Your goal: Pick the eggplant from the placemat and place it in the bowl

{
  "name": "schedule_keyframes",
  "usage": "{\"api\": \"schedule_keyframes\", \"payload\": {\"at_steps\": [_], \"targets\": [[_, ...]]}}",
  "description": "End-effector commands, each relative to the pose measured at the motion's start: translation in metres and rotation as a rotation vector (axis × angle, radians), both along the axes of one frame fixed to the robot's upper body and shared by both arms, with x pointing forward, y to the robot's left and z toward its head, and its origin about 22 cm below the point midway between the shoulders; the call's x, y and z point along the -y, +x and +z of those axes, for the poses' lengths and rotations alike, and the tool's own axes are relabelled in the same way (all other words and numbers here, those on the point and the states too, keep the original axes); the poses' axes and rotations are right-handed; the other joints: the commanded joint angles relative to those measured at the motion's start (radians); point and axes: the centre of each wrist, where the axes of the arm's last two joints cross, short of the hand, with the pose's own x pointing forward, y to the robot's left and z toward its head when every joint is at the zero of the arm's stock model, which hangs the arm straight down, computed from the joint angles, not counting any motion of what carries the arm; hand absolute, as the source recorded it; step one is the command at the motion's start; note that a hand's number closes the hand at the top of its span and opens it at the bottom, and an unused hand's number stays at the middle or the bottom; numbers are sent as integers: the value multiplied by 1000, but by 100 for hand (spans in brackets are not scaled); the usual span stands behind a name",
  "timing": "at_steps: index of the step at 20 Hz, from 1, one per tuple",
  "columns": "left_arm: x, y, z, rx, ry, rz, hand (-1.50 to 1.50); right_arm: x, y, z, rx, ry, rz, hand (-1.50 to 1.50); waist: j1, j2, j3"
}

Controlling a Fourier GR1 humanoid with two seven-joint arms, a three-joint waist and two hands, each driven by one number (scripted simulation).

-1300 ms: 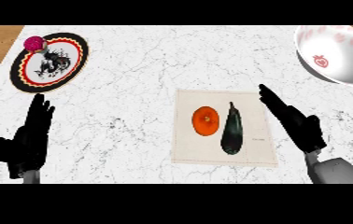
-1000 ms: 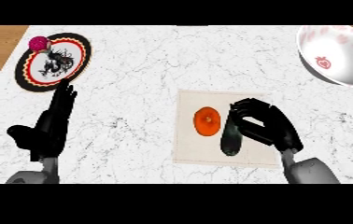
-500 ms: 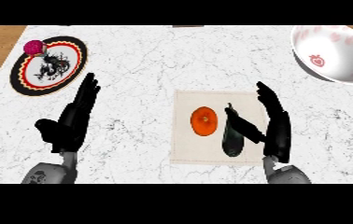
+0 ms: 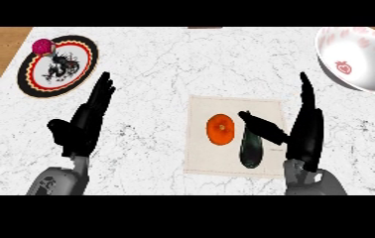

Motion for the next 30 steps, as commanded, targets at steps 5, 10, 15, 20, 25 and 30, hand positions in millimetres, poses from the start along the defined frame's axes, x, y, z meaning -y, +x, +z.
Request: {"api": "schedule_keyframes", "payload": {"at_steps": [5,10,15,20,25,30], "targets": [[1,11,9,7,5,-12,0,-9,0,63,-278,71,-34,-150,8,5,3],[-3,4,8,14,10,-13,0,-3,18,43,-475,100,-15,-150,22,8,4],[23,10,6,6,-9,-13,0,-2,17,32,-572,124,8,-150,13,8,4],[9,12,7,18,-3,-15,0,3,3,26,-576,167,43,-150,14,7,4],[10,1,3,-3,-14,-12,0,-13,-13,33,-543,190,32,-150,17,7,4],[10,-1,5,15,-11,-12,0,-5,-23,34,-454,248,62,-150,18,7,5]]}}
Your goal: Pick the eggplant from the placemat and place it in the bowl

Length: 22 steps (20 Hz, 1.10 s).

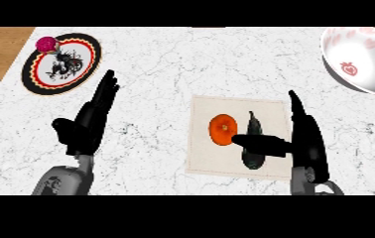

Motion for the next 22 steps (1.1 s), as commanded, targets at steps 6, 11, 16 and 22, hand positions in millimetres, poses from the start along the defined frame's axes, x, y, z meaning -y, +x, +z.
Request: {"api": "schedule_keyframes", "payload": {"at_steps": [6,11,16,22], "targets": [[-13,-1,-7,-2,-1,12,0,-5,-14,-1,7,124,-82,-150,2,0,0],[3,-10,-10,-5,-3,-7,0,-11,-8,-6,-15,149,-89,-150,4,0,0],[8,10,0,-1,-12,-4,0,-7,-8,-29,-34,187,-118,-150,0,1,0],[-5,-1,-16,-4,-4,8,0,-20,-6,-52,-14,162,-108,-150,2,1,0]]}}
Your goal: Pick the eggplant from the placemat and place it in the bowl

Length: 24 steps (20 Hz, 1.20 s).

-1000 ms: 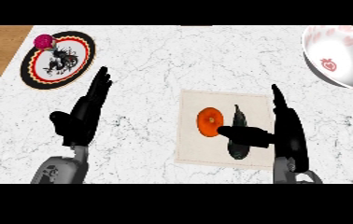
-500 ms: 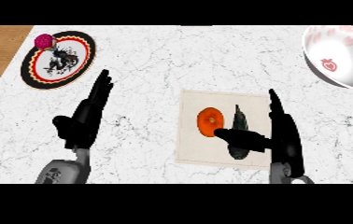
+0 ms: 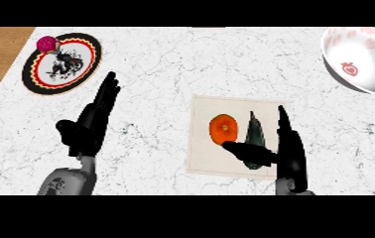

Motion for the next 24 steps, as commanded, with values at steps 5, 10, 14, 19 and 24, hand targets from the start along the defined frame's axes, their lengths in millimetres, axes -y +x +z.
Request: {"api": "schedule_keyframes", "payload": {"at_steps": [5,10,14,19,24], "targets": [[3,6,-4,24,8,-8,0,3,5,-27,-120,-64,-50,-150,-1,0,0],[7,2,13,0,-8,-9,0,16,21,-30,-184,-99,-20,-150,1,0,0],[0,-2,12,8,-21,3,0,-1,6,-62,-177,-52,-9,-150,2,0,0],[0,6,21,-4,-28,-7,0,5,23,-52,-149,-110,189,150,8,1,0],[-16,5,8,11,-2,-13,0,-23,-4,-77,-148,-163,251,150,2,1,0]]}}
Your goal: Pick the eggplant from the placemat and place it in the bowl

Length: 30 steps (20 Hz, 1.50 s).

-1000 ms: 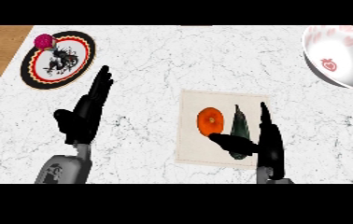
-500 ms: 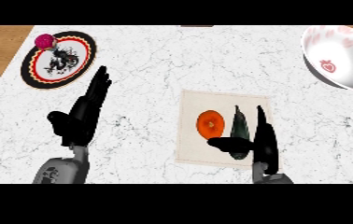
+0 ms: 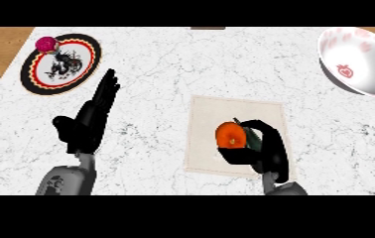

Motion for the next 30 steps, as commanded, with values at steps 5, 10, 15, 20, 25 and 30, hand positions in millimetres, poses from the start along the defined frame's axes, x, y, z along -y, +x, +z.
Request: {"api": "schedule_keyframes", "payload": {"at_steps": [5,10,15,20,25,30], "targets": [[2,1,-6,-2,6,3,0,5,15,-3,63,53,127,150,5,16,18],[9,-8,-10,-4,-15,-4,0,57,24,50,352,6,530,150,11,15,21],[-1,3,0,8,10,23,0,89,24,60,620,69,596,150,-3,15,19],[6,-1,-6,10,6,9,0,124,29,92,812,-27,596,150,-2,14,18],[2,2,5,6,13,10,0,112,13,170,921,-159,546,150,-6,10,16],[6,3,-11,-2,2,26,0,125,6,222,870,-269,457,150,-3,13,16]]}}
